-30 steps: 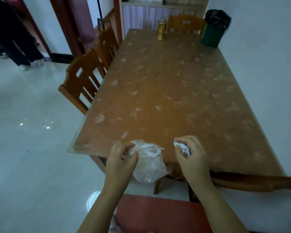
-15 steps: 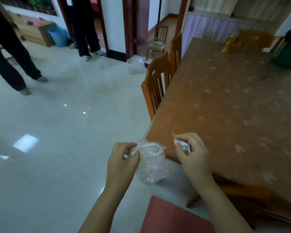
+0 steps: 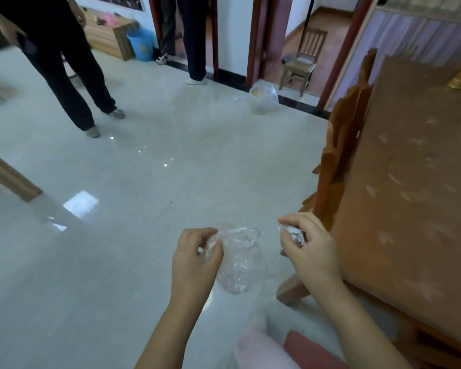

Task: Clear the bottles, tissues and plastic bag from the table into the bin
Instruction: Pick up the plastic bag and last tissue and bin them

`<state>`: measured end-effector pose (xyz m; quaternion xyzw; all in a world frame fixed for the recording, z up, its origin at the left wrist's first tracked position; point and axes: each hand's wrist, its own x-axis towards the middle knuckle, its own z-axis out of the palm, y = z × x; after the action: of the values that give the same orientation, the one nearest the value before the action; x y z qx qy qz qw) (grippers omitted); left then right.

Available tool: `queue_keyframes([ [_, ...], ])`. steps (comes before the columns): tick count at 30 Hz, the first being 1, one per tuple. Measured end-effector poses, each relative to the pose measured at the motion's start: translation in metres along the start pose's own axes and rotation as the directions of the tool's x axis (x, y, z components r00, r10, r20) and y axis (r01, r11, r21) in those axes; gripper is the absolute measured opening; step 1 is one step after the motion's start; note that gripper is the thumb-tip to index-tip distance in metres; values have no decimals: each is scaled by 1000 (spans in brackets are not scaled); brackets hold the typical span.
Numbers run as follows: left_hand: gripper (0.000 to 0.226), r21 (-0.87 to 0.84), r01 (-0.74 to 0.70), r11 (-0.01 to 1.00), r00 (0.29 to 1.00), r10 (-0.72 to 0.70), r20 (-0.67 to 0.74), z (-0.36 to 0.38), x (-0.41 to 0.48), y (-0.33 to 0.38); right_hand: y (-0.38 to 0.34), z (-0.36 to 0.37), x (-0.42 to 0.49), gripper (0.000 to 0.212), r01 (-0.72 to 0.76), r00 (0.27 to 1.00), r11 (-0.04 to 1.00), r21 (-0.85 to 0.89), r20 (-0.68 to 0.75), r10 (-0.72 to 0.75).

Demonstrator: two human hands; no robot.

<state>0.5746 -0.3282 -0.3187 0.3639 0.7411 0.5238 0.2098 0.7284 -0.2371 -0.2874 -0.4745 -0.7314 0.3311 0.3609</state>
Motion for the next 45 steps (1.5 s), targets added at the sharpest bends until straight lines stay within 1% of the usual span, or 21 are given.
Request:
queue_keyframes([
  [3,40,5,0,1000,1000,0,4,5,41,-5,2,19,40,17,-9,1000,1000,-10,-14,9],
  [8,38,35,-71,997,996,69,50,24,132,2,16,43,127,18,13,996,1000,-15,-91,-15],
  [12,37,42,-94,995,994,91,62,47,206,22,21,45,200,20,30,991,999,24,-135,-26],
  [16,37,26,-144,989,987,142,74,82,276,41,27,39,275,19,29,980,999,20,-199,-24],
  [22,36,-12,-168,986,973,168,159,140,364,54,44,25,354,16,-79,956,997,13,-283,80],
  [24,37,-23,-175,984,965,176,194,161,394,55,53,24,381,16,-148,940,988,38,-306,152],
  [27,39,-32,-188,982,950,191,247,192,446,57,68,26,425,15,-187,913,981,45,-361,190],
  [31,35,-85,-187,979,924,205,324,231,528,63,82,34,499,14,-201,896,980,-16,-407,177],
  [33,35,-106,-196,975,904,221,366,248,572,74,85,38,543,13,-195,880,976,-98,-456,130],
  [35,37,-126,-214,969,885,247,395,264,615,86,86,42,586,14,-193,871,973,-129,-479,110],
  [40,37,-151,-288,946,849,325,418,308,709,111,101,44,681,14,-155,852,975,-159,-521,51],
  [45,36,-153,-287,946,835,325,444,363,776,125,135,33,757,15,-162,834,964,-209,-551,20],
])
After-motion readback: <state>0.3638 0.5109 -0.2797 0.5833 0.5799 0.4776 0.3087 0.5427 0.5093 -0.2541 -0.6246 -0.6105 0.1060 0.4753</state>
